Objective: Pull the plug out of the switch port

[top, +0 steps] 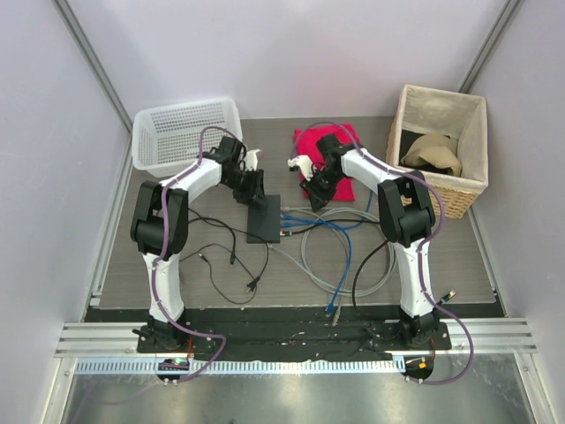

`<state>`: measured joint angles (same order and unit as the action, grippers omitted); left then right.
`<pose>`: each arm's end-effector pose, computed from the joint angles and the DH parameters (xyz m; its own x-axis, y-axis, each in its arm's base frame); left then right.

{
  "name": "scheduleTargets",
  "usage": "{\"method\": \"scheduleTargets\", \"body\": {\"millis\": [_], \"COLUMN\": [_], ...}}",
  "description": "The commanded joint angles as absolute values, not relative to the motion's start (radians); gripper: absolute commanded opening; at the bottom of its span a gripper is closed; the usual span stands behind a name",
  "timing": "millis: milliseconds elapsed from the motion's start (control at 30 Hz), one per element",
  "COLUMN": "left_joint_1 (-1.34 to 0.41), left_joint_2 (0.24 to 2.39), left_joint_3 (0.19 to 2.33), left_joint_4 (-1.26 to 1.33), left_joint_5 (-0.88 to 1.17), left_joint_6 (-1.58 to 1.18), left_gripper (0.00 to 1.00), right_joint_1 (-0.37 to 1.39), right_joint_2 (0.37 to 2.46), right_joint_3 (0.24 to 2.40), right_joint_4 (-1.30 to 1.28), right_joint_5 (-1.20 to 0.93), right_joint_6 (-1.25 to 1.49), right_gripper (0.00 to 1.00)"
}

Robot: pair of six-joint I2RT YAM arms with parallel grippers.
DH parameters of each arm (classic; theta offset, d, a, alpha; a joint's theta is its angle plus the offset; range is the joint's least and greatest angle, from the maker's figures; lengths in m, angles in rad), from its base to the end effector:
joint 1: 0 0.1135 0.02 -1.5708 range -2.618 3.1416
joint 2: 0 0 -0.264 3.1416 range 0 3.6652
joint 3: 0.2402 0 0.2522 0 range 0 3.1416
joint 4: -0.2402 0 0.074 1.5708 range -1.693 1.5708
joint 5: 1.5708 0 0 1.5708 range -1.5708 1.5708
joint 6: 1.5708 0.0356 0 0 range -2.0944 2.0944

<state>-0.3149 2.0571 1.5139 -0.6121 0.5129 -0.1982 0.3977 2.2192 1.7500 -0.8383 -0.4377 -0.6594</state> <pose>0.4001 -0.1487 0.1756 -0.9431 0.1268 -0.3073 0.2779 0.8079 -0.5197 0.4115 0.1892 0.1641 -0.4264 -0.7810 -0.4564 -0.9030 0.3971 0.1640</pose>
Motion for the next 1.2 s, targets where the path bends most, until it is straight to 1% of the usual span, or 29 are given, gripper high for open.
{"method": "scheduleTargets", "body": {"millis": [0, 67, 167, 200, 267, 300, 600, 733, 867, 900, 933, 967, 1000, 1033, 1067, 1100, 1167], "left_joint_1": [-0.322, -0.324, -0.325, -0.325, -0.330, -0.331, -0.337, -0.345, -0.354, -0.356, -0.357, -0.356, -0.357, -0.360, -0.359, -0.362, -0.362], "left_joint_2": [2.117, 2.120, 2.120, 2.121, 2.126, 2.129, 2.146, 2.157, 2.155, 2.155, 2.152, 2.151, 2.151, 2.149, 2.149, 2.149, 2.152], "left_joint_3": [1.457, 1.457, 1.460, 1.460, 1.463, 1.465, 1.480, 1.494, 1.493, 1.493, 1.491, 1.490, 1.489, 1.488, 1.488, 1.488, 1.488], "left_joint_4": [-0.641, -0.640, -0.640, -0.640, -0.640, -0.638, -0.635, -0.637, -0.637, -0.637, -0.637, -0.637, -0.638, -0.638, -0.638, -0.638, -0.634], "left_joint_5": [0.382, 0.382, 0.382, 0.383, 0.385, 0.388, 0.410, 0.416, 0.414, 0.414, 0.414, 0.413, 0.414, 0.414, 0.414, 0.414, 0.420], "left_joint_6": [-0.152, -0.150, -0.152, -0.152, -0.152, -0.155, -0.169, -0.172, -0.173, -0.172, -0.173, -0.172, -0.172, -0.172, -0.173, -0.175, -0.181], "left_gripper": [0.39, 0.39, 0.38, 0.38, 0.39, 0.39, 0.39, 0.39, 0.39, 0.39, 0.39, 0.39, 0.39, 0.39, 0.39, 0.39, 0.39], "right_joint_1": [0.405, 0.405, 0.407, 0.407, 0.407, 0.407, 0.356, 0.293, 0.264, 0.261, 0.262, 0.262, 0.259, 0.259, 0.258, 0.259, 0.258], "right_joint_2": [2.226, 2.235, 2.246, 2.247, 2.244, 2.240, 2.077, 2.051, 2.016, 2.000, 1.982, 1.935, 1.904, 1.870, 1.820, 1.722, 1.605], "right_joint_3": [1.747, 1.749, 1.740, 1.729, 1.714, 1.689, 1.450, 1.427, 1.443, 1.447, 1.448, 1.450, 1.451, 1.442, 1.425, 1.402, 1.318], "right_joint_4": [-0.795, -0.761, -0.706, -0.687, -0.686, -0.686, -0.629, -0.586, -0.546, -0.546, -0.543, -0.538, -0.549, -0.573, -0.578, -0.587, -0.624], "right_joint_5": [-0.347, -0.290, -0.163, -0.099, -0.049, -0.032, 0.166, 0.232, 0.235, 0.210, 0.196, 0.160, 0.128, 0.089, 0.066, 0.013, -0.064], "right_joint_6": [-0.609, -0.559, -0.520, -0.502, -0.497, -0.494, -0.578, -0.621, -0.653, -0.658, -0.657, -0.620, -0.600, -0.582, -0.543, -0.537, -0.548], "right_gripper": [0.27, 0.24, 0.24, 0.21, 0.09, 0.01, 0.01, 0.01, 0.01, 0.05, 0.13, 0.27, 0.34, 0.37, 0.44, 0.48, 0.52]}}
